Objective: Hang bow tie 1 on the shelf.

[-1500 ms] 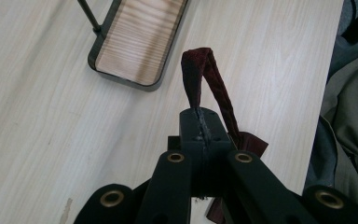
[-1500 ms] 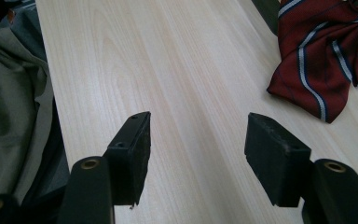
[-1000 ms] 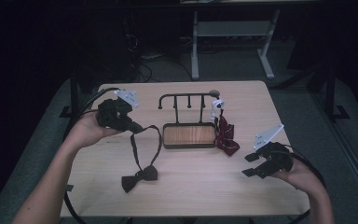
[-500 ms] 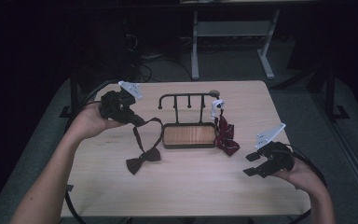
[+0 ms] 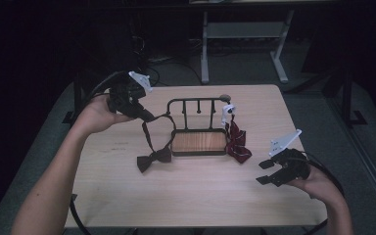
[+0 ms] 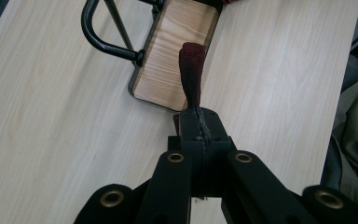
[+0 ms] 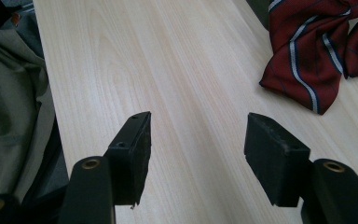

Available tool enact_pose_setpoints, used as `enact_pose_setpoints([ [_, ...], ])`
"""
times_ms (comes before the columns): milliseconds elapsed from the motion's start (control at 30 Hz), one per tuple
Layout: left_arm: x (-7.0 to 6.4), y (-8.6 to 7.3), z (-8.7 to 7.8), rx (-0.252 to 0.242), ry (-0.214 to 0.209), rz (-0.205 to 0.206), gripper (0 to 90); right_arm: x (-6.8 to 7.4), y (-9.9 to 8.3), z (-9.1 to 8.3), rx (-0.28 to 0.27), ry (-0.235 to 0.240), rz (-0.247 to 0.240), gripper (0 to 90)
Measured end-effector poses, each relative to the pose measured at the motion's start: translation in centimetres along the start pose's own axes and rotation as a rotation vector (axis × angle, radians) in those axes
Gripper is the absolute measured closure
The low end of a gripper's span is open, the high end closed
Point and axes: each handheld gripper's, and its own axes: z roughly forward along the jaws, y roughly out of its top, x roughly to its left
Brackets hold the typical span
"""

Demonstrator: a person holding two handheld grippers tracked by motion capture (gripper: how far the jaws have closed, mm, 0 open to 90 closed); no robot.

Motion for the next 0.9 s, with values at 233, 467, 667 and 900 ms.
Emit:
enact_pose_setpoints([
  [233, 1.2, 0.5, -0.2, 0.0, 0.008, -0.015, 90.0, 0.0, -0.1, -0.2, -0.005, -0.002, -0.001, 40.8],
  [467, 2.3, 1.1, -0.3, 0.008, 0.012, -0.026, 90.0, 0.0, 0.1, 0.1, 0.001, 0.006, 0.008, 40.8],
  [667, 2.9, 1.6, -0.1, 0.012, 0.012, -0.037, 89.9, 0.0, 0.0, 0.0, -0.001, 0.002, 0.002, 40.8],
  [900, 3.6, 1.9, 0.1, 0.032, 0.025, -0.049, 89.9, 0.0, 0.0, -0.1, -0.002, 0.0, 0.004, 40.8],
])
